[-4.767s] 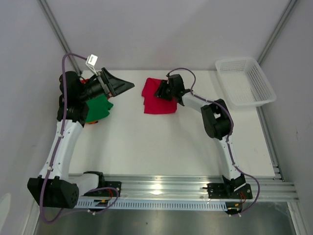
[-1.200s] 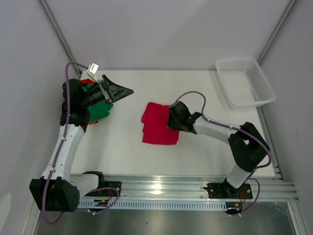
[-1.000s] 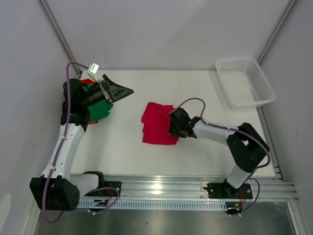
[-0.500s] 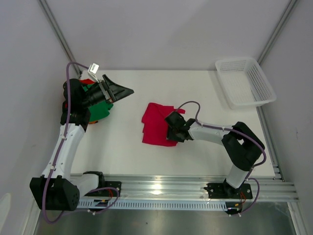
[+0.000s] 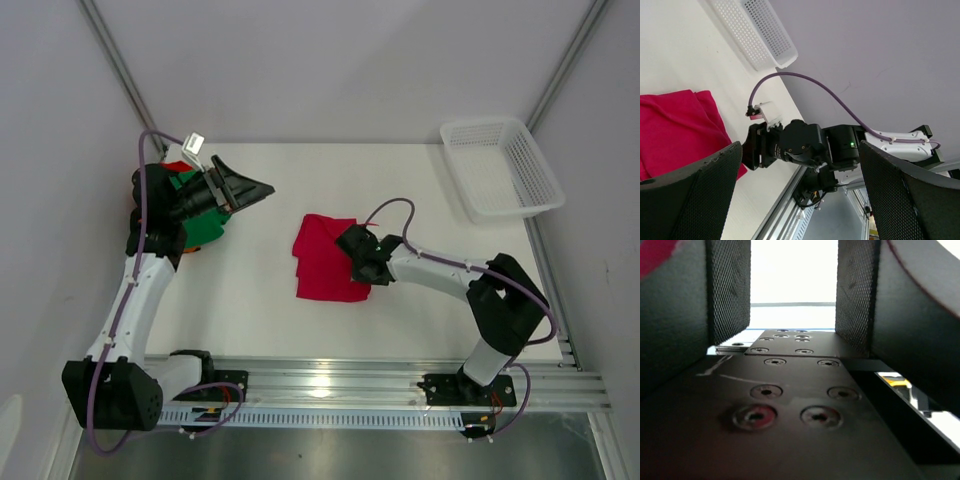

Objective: Fold and stack the t-shirts
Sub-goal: Put the neatly folded tshirt into the corner of the board with the left arm

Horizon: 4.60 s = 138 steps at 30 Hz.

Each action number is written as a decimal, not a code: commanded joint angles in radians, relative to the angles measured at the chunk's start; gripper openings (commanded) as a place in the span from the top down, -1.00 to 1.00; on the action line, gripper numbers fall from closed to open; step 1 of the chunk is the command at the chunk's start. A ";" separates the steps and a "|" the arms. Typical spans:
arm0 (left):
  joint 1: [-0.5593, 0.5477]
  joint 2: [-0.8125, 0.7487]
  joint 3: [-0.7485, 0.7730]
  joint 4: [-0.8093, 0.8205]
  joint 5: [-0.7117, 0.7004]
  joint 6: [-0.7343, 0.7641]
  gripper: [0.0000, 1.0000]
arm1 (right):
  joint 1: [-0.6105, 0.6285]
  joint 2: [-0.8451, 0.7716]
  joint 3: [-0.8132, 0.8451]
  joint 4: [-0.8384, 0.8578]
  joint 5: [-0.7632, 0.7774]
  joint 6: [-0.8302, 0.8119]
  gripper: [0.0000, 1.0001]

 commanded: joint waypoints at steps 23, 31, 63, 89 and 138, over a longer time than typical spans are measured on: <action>0.039 0.000 -0.032 0.079 0.020 -0.025 -0.99 | 0.020 -0.024 -0.037 0.309 -0.116 -0.106 0.00; 0.045 0.012 -0.017 -0.006 0.025 0.030 -0.99 | 0.019 0.081 -0.022 0.294 -0.176 -0.078 0.00; 0.027 0.615 -0.455 0.895 0.164 -0.421 -0.99 | 0.019 -0.260 -0.241 0.458 -0.294 0.003 -0.40; -0.064 0.678 0.118 -0.436 -0.294 0.502 -0.99 | -0.138 -0.528 -0.381 0.390 -0.289 0.014 -0.37; -0.350 0.873 0.261 -0.437 -0.393 0.412 -0.99 | -0.354 -0.613 -0.346 0.347 -0.404 -0.017 -0.38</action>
